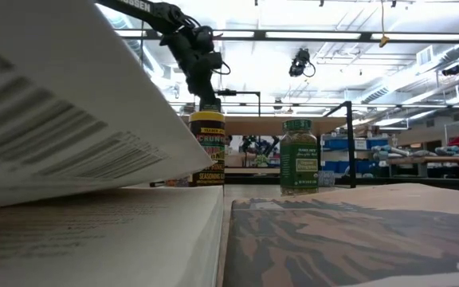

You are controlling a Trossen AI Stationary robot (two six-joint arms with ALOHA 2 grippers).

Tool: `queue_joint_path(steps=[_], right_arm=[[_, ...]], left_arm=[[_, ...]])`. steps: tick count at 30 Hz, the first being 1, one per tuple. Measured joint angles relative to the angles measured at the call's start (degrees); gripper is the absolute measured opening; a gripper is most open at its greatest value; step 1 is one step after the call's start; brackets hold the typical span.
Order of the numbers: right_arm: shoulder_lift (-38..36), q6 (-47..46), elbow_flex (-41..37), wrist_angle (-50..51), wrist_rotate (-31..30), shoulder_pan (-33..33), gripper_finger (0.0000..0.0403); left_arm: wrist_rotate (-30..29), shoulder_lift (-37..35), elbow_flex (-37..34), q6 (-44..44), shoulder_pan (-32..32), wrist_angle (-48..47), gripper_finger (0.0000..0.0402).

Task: Shelf spices
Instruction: Put the black seasoning can on the shelf

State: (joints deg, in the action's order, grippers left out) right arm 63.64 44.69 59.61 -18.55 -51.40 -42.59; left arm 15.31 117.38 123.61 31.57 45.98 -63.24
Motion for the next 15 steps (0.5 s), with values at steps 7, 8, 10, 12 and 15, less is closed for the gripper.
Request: queue_joint_path(steps=[7, 8, 10, 12, 15], right_arm=[[0.00, 0.00, 0.00, 0.00, -0.07, 0.29, 0.0238], [0.00, 0.00, 0.00, 0.01, -0.08, 0.40, 0.0238], [0.00, 0.00, 0.00, 0.02, -0.30, 0.55, 0.0238], [0.00, -0.04, 0.00, 0.02, -0.30, 0.70, 0.0238], [0.00, -0.07, 0.00, 0.02, -0.28, 0.74, 0.0238]], left_arm=[[0.72, 0.00, 0.00, 0.09, 0.00, 0.81, 0.0218], [1.39, 0.00, 0.00, 0.11, 0.00, 0.83, 0.0218], [2.38, 0.00, 0.00, 0.11, -0.01, 0.95, 0.0218], [2.55, 0.00, 0.01, 0.11, -0.15, 1.12, 0.0218], [2.70, 0.00, 0.00, 0.11, -0.47, 1.19, 0.0214]])
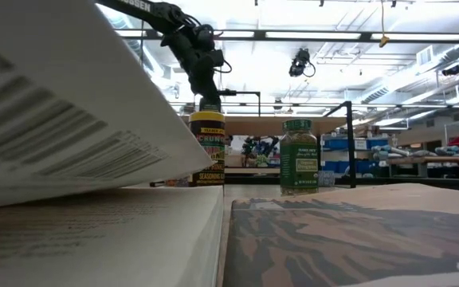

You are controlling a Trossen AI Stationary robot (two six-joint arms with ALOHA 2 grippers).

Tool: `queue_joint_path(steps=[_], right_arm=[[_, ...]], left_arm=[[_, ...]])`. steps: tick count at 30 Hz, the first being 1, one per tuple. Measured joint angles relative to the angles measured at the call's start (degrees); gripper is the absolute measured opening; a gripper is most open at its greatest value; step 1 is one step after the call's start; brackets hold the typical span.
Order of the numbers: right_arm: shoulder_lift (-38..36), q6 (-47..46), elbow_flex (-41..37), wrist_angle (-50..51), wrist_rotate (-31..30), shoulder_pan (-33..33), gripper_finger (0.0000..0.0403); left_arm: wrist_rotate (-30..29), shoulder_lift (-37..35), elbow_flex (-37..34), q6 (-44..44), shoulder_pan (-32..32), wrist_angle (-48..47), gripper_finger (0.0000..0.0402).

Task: Shelf spices
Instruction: Put the black seasoning can on the shelf

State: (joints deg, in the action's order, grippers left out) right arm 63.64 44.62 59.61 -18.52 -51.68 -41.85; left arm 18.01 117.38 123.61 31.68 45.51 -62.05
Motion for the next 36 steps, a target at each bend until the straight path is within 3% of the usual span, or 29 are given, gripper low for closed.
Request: queue_joint_path(steps=[12, 36], right_arm=[[0.00, -0.15, 0.00, 0.01, 0.02, 0.00, 0.0238], [0.00, -0.14, 0.00, 0.31, 0.05, 0.00, 0.0238]], left_arm=[[0.62, 0.00, 0.00, 0.89, -0.95, 0.87, 0.0170], [-1.42, 0.00, 0.00, -0.20, -0.95, 1.01, 0.0168]])
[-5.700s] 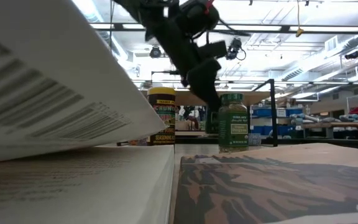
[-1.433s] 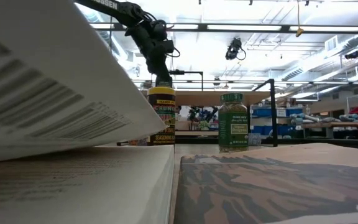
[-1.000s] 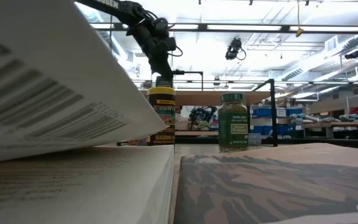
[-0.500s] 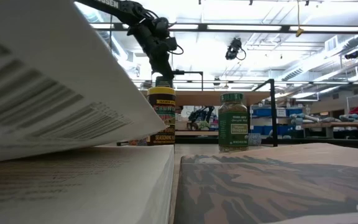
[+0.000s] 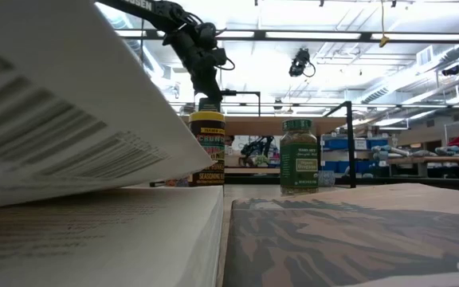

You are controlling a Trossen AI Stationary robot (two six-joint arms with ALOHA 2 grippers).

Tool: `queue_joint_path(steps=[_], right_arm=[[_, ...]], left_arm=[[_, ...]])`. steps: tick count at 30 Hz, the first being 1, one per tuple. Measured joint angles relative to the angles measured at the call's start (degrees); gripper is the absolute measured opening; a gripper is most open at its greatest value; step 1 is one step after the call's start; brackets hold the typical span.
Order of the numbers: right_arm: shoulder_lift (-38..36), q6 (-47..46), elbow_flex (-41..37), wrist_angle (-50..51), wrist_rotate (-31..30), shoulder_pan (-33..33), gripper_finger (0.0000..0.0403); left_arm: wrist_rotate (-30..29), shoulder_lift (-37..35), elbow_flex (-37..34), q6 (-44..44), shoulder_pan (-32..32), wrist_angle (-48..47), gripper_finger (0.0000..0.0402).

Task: Shelf spices
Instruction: Put the black seasoning can on the shelf, then put the red seasoning can on the shelf

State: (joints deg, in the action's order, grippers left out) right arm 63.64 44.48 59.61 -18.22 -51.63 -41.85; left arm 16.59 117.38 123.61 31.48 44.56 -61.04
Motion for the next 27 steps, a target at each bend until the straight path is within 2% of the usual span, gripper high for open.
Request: queue_joint_path(steps=[6, 19, 27], right_arm=[[0.00, -0.01, 0.00, 0.00, -0.01, 0.00, 0.0238], [0.00, 0.01, -0.02, -0.02, 0.01, 0.00, 0.0238], [0.00, 0.01, -0.02, -0.04, 0.01, 0.00, 0.0238]], left_arm=[[0.06, 0.00, 0.00, -0.22, 0.00, 0.11, 0.0171], [0.05, 0.00, 0.00, -1.81, 0.00, 1.50, 0.0218], [-0.44, 0.00, 0.00, -2.62, -0.02, 3.76, 0.0221]])
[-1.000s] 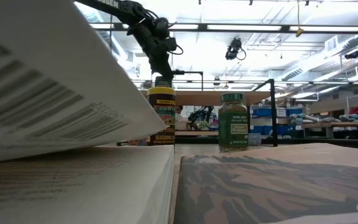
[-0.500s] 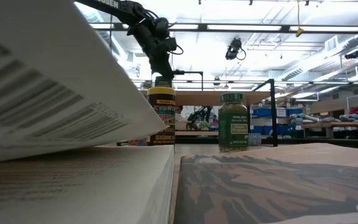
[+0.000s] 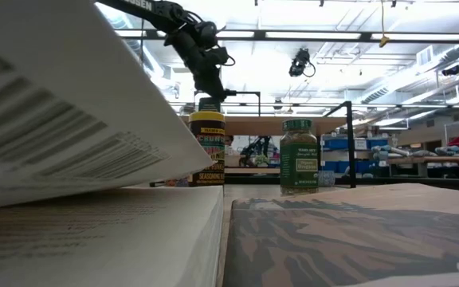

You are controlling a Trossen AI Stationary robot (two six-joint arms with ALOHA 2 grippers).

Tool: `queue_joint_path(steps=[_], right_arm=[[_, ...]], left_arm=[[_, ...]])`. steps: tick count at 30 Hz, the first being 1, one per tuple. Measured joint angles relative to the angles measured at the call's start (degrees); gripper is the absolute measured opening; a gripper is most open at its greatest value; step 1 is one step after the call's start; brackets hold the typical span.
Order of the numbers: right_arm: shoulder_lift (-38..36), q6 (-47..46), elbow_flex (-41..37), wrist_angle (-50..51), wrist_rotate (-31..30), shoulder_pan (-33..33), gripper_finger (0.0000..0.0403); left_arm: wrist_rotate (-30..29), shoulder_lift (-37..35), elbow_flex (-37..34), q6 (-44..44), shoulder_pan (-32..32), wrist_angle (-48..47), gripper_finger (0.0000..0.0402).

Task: Shelf spices
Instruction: Put the red seasoning can on the shelf

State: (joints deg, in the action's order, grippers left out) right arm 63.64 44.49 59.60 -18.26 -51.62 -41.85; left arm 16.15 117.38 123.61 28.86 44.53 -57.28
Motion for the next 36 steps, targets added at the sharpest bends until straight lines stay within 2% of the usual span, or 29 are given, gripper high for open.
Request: queue_joint_path(steps=[5, 14, 21, 28, 32, 36], right_arm=[[0.00, 0.00, 0.00, -0.01, 0.00, 0.00, 0.0238], [0.00, 0.04, -0.01, -0.03, 0.00, 0.00, 0.0238], [0.00, 0.18, -0.01, -0.03, 0.02, 0.00, 0.0238], [-0.01, 0.15, -0.03, -1.36, 0.34, -0.09, 0.0238], [-0.02, 0.17, -0.03, -2.60, 0.46, -1.03, 0.0238], [-0.02, 0.68, -0.03, -2.67, 0.44, -2.51, 0.0238]], left_arm=[[-0.05, -0.11, 0.18, -0.86, -0.29, 3.10, 0.0221], [0.16, -0.20, 7.13, -1.66, -2.48, 3.39, 0.0221], [1.53, -0.29, 10.06, -2.83, -9.40, -1.32, 0.0219], [-0.87, -0.26, 3.32, -4.26, -21.68, -0.79, 0.0219], [-4.83, -0.24, -3.47, -8.36, -28.51, 4.59, 0.0218], [-9.29, -0.22, -10.60, -15.13, -35.18, 14.18, 0.0217]])
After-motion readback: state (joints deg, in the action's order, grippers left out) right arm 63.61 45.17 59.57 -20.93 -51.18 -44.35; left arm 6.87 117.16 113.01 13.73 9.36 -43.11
